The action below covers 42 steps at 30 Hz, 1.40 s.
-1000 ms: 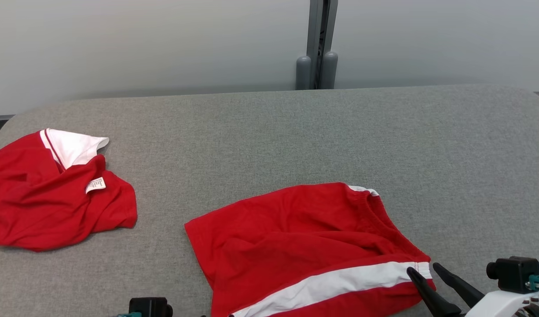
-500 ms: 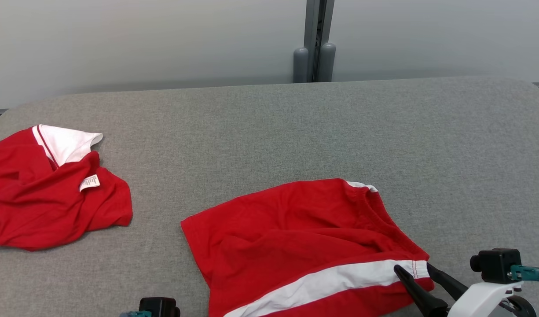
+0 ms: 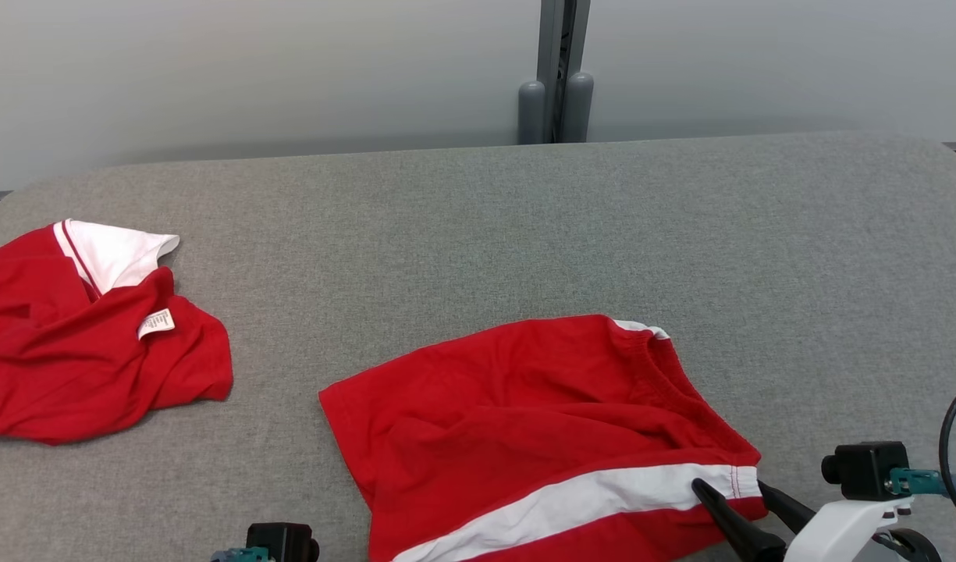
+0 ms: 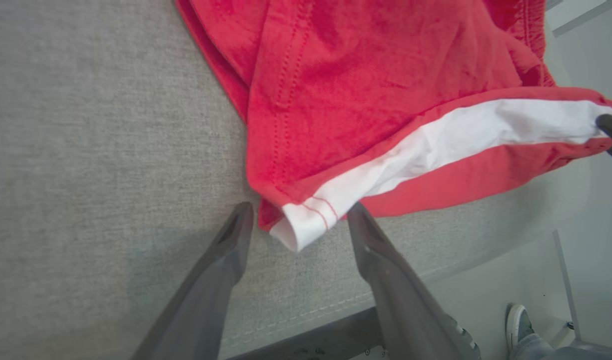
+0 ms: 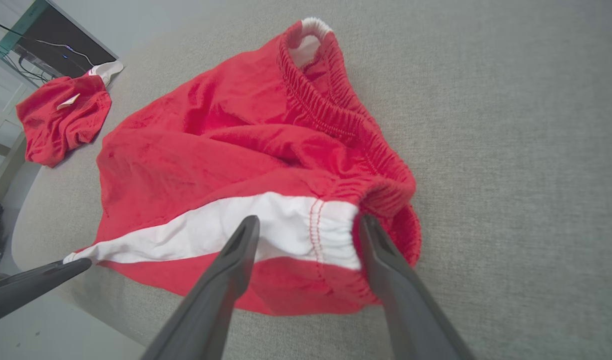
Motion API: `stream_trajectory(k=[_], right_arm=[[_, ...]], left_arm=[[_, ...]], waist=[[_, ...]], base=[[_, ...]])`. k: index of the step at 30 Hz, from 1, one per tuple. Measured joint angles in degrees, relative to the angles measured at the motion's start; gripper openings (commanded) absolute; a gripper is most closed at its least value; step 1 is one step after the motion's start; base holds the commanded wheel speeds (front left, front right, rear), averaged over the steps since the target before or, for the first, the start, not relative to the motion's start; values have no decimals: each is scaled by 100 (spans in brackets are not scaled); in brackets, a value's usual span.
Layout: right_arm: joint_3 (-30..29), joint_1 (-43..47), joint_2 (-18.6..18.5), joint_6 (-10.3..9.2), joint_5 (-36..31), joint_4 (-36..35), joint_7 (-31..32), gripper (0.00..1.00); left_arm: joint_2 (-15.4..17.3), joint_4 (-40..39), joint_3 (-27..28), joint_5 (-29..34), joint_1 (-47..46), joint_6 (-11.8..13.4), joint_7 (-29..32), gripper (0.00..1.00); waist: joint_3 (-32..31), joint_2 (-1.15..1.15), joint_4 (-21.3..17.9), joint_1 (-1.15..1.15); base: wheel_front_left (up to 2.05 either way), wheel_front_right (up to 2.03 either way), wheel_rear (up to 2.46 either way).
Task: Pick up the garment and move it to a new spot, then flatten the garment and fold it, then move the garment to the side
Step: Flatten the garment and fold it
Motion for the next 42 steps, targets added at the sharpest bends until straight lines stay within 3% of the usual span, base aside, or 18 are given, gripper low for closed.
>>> stream_trajectory(k=[2,3,4,5,6,7,18,27,34,42], right_arm=[[13,-6,13,0,0,1,7,95],[20,-6,18,0,0,3,15,70],[25,-6,22,0,0,3,18,45],[30,-7,23,0,0,4,20,29],[37,-7,23,0,0,4,22,6],[43,-7,23,0,1,3,25,0],[88,-15,-29,0,168,-220,-126,0],[-204,73,-261,1,589,-929,-364,0],[-290,324,-278,0,922,-1389,-436,0],[-310,294,-243,0,987,-1639,-454,0]], left_arm=[[0,3,-9,0,-7,-2,-3,71],[1,8,-13,0,-9,-8,-9,53],[1,11,-18,0,-10,-8,-9,44],[3,15,-25,0,-13,-8,-8,39],[5,20,-32,-1,-18,-8,-7,22],[8,22,-37,-1,-25,-21,-7,2],[83,-135,-35,20,-84,-25,-71,0],[527,-1148,366,64,30,131,-49,0],[677,-1849,530,-127,171,157,112,0],[738,-2071,597,-177,44,118,90,0]], waist=[[1,0,3,0],[0,0,3,0],[0,0,4,0],[1,0,5,0],[4,0,7,0],[8,0,9,0],[-38,0,20,0],[-137,0,43,0],[-241,0,89,0],[-216,0,58,0]], base=[[0,0,0],[0,0,0],[0,0,0],[0,0,0],[0,0,0],[0,0,0],[0,0,0],[0,0,0],[0,0,0],[0,0,0]])
